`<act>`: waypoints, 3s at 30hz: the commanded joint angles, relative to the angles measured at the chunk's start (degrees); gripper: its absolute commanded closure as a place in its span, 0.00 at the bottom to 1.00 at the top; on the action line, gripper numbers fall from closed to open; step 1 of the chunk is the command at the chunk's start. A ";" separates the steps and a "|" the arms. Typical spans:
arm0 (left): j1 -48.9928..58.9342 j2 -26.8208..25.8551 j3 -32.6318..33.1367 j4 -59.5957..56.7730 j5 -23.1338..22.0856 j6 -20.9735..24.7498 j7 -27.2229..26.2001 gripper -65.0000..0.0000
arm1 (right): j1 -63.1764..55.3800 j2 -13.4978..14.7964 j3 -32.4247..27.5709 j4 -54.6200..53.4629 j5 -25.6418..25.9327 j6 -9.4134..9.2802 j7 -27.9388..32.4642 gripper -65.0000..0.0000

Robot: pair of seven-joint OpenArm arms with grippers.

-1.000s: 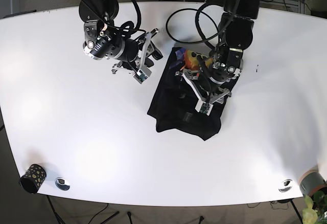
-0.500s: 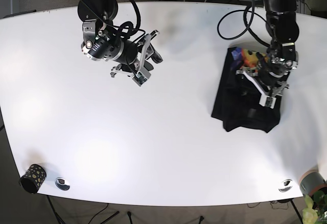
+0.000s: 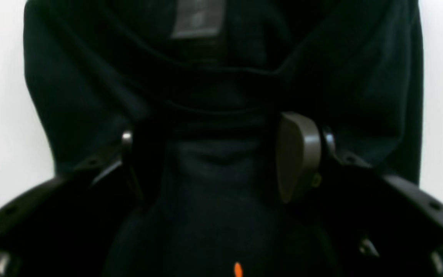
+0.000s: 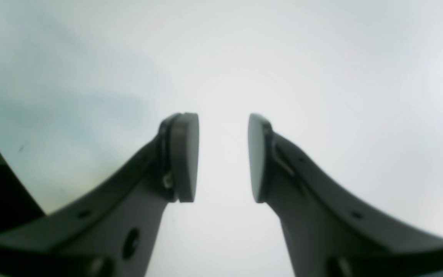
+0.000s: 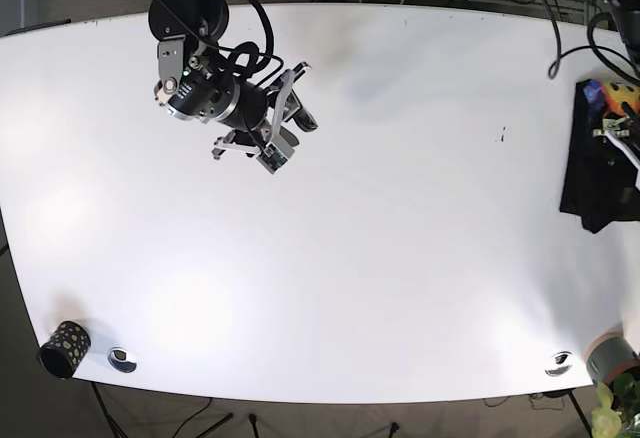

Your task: Fold the T-shirt properly

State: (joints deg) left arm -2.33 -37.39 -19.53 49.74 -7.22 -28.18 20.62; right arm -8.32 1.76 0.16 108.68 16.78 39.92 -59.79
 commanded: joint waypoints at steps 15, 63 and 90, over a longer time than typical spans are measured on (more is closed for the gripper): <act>-4.13 -10.04 -0.65 -1.60 4.19 -8.08 -1.68 0.38 | 5.37 1.45 4.72 0.72 0.85 0.08 1.64 0.70; 49.76 41.39 9.99 51.50 8.85 29.37 -29.02 0.38 | -28.39 12.44 13.59 -12.90 -12.25 -13.94 66.08 0.70; 66.99 44.81 12.10 31.54 8.59 29.37 -29.02 0.38 | -51.33 12.70 10.17 -25.91 -12.16 -13.77 66.34 0.70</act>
State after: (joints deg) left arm 64.75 7.75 -7.44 83.66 1.45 1.32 -7.46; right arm -60.18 14.31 10.59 84.66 3.90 25.78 5.39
